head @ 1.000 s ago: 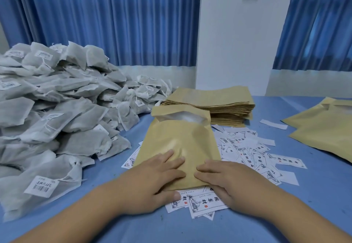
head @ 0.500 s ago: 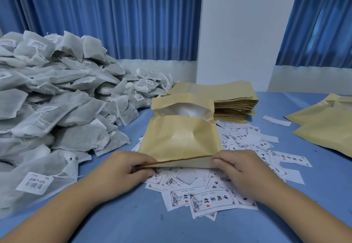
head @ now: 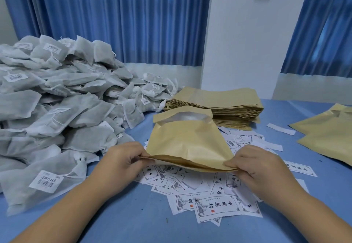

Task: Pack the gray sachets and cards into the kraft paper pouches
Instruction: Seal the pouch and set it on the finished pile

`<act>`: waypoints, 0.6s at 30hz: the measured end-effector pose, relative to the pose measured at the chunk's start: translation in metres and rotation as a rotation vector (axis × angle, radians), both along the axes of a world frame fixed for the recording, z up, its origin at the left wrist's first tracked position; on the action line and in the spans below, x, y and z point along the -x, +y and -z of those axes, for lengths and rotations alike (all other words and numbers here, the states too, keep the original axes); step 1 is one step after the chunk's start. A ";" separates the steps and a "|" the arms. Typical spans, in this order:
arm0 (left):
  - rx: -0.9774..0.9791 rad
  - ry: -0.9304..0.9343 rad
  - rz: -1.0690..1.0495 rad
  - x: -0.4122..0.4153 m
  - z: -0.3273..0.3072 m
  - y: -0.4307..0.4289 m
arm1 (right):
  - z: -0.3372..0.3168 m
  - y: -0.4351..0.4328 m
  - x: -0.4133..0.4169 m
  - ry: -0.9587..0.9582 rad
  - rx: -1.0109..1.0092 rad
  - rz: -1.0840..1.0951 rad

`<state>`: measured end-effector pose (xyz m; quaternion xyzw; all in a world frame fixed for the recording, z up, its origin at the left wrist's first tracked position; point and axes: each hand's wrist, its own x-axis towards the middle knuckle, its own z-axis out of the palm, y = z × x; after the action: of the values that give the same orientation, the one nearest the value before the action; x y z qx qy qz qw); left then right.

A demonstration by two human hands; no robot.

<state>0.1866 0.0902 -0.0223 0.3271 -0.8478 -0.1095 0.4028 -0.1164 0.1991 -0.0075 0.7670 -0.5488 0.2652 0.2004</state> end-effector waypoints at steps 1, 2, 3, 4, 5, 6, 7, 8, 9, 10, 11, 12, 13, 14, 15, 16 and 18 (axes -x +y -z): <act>0.045 -0.036 -0.020 0.000 0.000 0.002 | 0.001 -0.001 -0.001 -0.005 0.018 0.004; 0.100 -0.086 -0.046 0.001 -0.002 0.005 | 0.002 -0.002 -0.002 -0.025 0.028 0.010; 0.163 -0.143 -0.066 0.002 -0.004 0.009 | 0.003 -0.002 -0.002 -0.051 0.033 0.019; 0.234 -0.202 -0.076 0.005 -0.007 0.012 | 0.003 -0.001 -0.002 -0.071 0.031 0.029; 0.299 -0.258 -0.074 0.007 -0.008 0.015 | 0.002 0.000 -0.002 -0.076 0.026 0.039; 0.348 -0.299 -0.078 0.010 -0.011 0.018 | 0.001 0.001 -0.002 -0.063 0.024 0.049; 0.374 -0.318 -0.089 0.012 -0.012 0.020 | 0.000 0.002 -0.002 -0.034 0.027 0.055; 0.377 -0.322 -0.098 0.012 -0.012 0.021 | -0.002 0.003 -0.002 0.005 0.037 0.054; 0.362 -0.312 -0.108 0.011 -0.011 0.020 | -0.003 0.003 -0.003 0.046 0.052 0.044; 0.335 -0.303 -0.114 0.010 -0.010 0.018 | -0.004 0.003 -0.005 0.085 0.069 0.022; 0.315 -0.303 -0.124 0.008 -0.009 0.018 | -0.004 0.002 -0.007 0.117 0.091 -0.008; 0.329 -0.306 -0.129 0.008 -0.008 0.017 | -0.003 0.000 -0.011 0.142 0.115 -0.037; 0.360 -0.323 -0.139 0.009 -0.008 0.017 | -0.002 -0.001 -0.014 0.157 0.139 -0.056; 0.393 -0.348 -0.147 0.011 -0.008 0.018 | 0.000 -0.003 -0.016 0.160 0.156 -0.062; 0.413 -0.371 -0.155 0.015 -0.010 0.020 | 0.001 -0.004 -0.018 0.150 0.165 -0.059; 0.439 -0.374 -0.139 0.018 -0.009 0.020 | 0.001 -0.004 -0.018 0.133 0.167 -0.056; 0.503 -0.386 -0.096 0.025 -0.010 0.020 | 0.002 -0.004 -0.018 0.110 0.168 -0.042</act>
<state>0.1616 0.1102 -0.0127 0.2718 -0.8926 0.1867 0.3074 -0.0984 0.1953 -0.0097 0.7724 -0.4965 0.2717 0.2883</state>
